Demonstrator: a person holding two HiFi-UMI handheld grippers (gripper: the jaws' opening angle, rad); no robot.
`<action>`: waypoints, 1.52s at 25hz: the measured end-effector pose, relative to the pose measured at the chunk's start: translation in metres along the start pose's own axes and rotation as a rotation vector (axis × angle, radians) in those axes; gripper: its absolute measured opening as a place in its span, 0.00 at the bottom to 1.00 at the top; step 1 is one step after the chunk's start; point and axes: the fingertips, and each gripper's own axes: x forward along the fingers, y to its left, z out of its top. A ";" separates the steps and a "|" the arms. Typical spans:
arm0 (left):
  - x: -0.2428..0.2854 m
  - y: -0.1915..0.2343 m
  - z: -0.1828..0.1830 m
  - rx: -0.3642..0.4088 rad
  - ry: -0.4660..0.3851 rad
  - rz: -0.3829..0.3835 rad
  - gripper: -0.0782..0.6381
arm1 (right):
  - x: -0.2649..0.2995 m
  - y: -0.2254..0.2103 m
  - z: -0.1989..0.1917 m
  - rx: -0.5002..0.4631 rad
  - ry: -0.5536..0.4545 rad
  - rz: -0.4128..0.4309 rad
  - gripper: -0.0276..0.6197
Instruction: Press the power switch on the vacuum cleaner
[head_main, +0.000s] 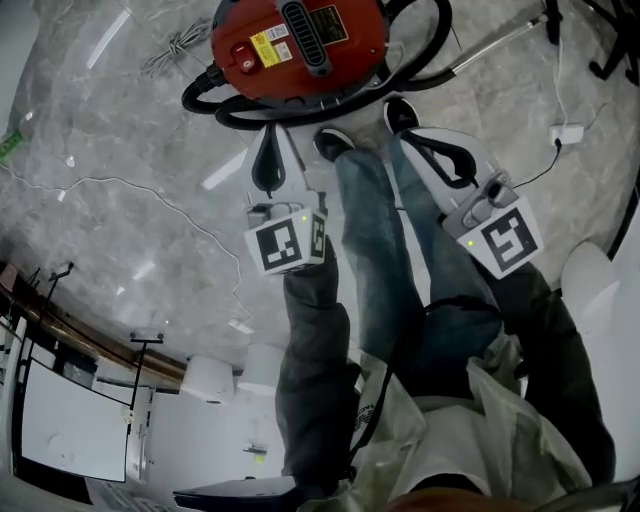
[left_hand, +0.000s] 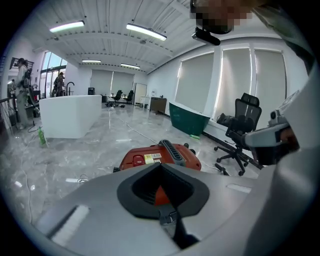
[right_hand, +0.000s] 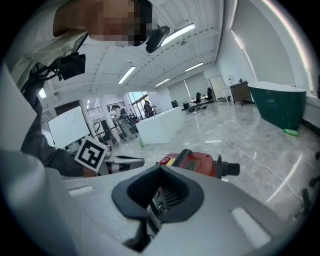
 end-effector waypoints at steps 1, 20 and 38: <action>0.002 -0.002 -0.003 -0.002 0.002 -0.004 0.11 | 0.012 -0.001 0.004 -0.052 -0.004 0.010 0.04; 0.072 0.037 0.013 0.109 0.005 -0.026 0.11 | 0.095 0.013 0.013 -0.204 -0.007 0.113 0.04; 0.102 0.043 -0.027 0.140 0.150 -0.087 0.11 | 0.108 0.016 0.006 -0.171 0.006 0.117 0.04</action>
